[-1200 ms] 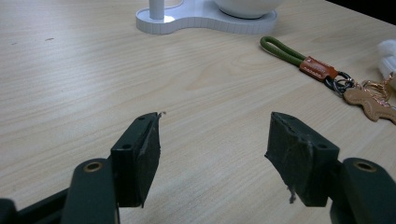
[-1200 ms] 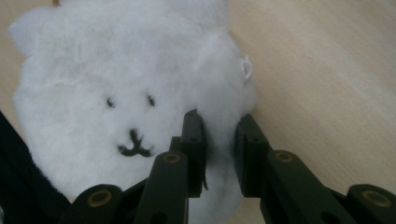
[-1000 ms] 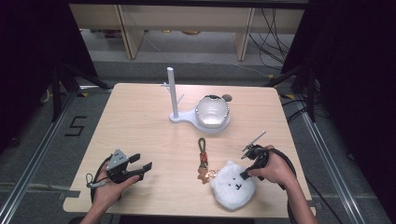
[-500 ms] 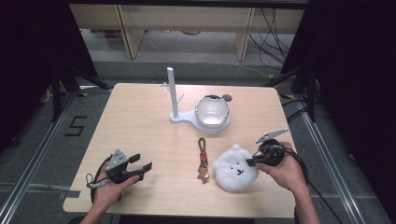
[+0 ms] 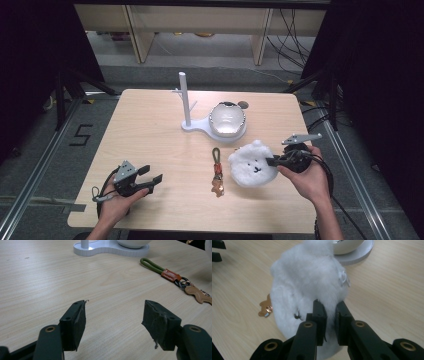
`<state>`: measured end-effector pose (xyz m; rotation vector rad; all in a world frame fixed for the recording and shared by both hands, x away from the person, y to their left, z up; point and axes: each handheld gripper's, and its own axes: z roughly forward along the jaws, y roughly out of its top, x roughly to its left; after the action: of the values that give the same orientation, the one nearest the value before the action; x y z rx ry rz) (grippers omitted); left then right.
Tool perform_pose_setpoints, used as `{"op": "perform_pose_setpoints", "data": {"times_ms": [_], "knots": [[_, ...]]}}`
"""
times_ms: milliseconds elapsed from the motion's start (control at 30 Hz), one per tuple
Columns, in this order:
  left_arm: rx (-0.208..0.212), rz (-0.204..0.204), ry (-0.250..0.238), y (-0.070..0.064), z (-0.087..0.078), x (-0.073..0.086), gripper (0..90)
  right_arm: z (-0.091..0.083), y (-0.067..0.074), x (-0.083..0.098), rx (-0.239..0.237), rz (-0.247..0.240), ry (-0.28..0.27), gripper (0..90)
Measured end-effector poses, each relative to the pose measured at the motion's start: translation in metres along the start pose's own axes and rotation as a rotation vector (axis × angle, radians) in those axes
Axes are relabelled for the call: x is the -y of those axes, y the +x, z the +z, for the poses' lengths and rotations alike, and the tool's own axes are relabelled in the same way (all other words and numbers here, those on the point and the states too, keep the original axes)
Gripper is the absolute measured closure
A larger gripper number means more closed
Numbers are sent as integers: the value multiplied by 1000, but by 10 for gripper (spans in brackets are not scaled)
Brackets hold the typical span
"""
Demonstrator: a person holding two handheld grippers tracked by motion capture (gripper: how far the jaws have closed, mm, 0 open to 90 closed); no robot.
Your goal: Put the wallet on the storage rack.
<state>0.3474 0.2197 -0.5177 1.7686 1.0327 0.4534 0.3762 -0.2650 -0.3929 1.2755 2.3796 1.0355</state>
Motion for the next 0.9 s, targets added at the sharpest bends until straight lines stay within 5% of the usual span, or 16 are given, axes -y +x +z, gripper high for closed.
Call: {"op": "perform_pose_setpoints", "data": {"times_ms": [200,267,300,600,633,833,900], "knots": [[9,-4,-7,1,0,1,346,-5,-1,-9,8,2,-30,818],[8,-3,-9,2,0,1,346,-5,2,-11,2,42,-20,818],[7,-4,-11,2,0,1,346,-4,0,-12,14,8,-42,818],[0,-1,-12,1,-1,0,346,-4,0,-21,14,32,-75,818],[0,0,-12,1,-1,0,346,-3,-3,-23,36,-8,-96,818],[-1,1,-12,2,-1,0,346,-3,-1,-29,20,45,-101,818],[-5,1,-7,2,-1,0,346,-2,-4,-30,17,29,-114,817]]}}
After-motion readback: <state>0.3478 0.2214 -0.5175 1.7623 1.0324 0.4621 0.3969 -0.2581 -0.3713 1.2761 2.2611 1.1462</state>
